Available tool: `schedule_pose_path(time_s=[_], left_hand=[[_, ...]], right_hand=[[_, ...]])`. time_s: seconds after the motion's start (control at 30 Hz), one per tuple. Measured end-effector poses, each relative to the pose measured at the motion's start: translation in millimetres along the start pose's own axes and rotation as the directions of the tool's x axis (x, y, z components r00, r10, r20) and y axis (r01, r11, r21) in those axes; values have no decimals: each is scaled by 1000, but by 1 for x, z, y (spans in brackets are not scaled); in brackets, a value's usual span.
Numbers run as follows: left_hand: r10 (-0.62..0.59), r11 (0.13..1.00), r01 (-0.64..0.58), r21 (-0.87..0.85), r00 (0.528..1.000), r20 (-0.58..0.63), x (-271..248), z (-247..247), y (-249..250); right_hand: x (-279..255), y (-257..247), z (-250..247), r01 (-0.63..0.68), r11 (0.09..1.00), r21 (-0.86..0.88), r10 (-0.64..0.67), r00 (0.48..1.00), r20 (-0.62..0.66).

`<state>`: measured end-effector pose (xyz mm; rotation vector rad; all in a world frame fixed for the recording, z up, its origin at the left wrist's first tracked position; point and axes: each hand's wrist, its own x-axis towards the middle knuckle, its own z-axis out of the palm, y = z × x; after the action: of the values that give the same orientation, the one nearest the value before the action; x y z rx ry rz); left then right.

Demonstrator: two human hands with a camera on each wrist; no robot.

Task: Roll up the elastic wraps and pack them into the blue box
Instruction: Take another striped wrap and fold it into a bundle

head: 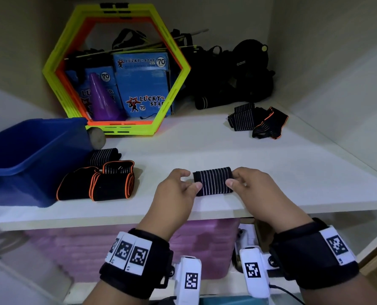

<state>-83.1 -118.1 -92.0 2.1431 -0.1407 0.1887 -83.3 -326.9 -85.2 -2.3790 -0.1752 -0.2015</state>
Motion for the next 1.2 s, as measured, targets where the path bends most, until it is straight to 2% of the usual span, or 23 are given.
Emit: schedule_pose_path(time_s=[0.1,0.37,0.5,0.67,0.77,0.83,0.93,1.03,1.13,1.2], left_hand=[[8,1000,-7,24,997,-72,0,7,2],[-21,994,37,107,989,-144,5,10,10],[-22,982,49,183,989,-146,11,7,12],[72,959,-35,282,990,-122,12,12,15],[144,897,-87,434,985,-100,11,17,16],[102,924,-48,378,987,-124,11,20,21],[52,946,8,324,983,-177,11,23,25],[131,889,-45,455,979,-159,11,27,25],[114,856,-32,516,985,-128,9,30,26],[82,838,-19,545,992,-93,6,31,27]], right_hand=[[1,-3,3,-15,1000,-14,15,1000,-25],[2,-6,10,-57,993,-107,52,998,-45],[4,-5,2,-76,994,-82,77,997,8],[7,-3,-2,-71,990,-121,77,996,48],[7,-3,-7,-68,991,-117,72,997,34],[7,-4,-12,-56,996,-71,58,998,28],[5,-6,-16,98,983,-157,-88,994,68],[2,-11,-25,324,875,-359,-268,943,196],[8,-17,-42,437,789,-432,-291,885,364],[15,-18,-49,463,768,-443,-291,868,402]])
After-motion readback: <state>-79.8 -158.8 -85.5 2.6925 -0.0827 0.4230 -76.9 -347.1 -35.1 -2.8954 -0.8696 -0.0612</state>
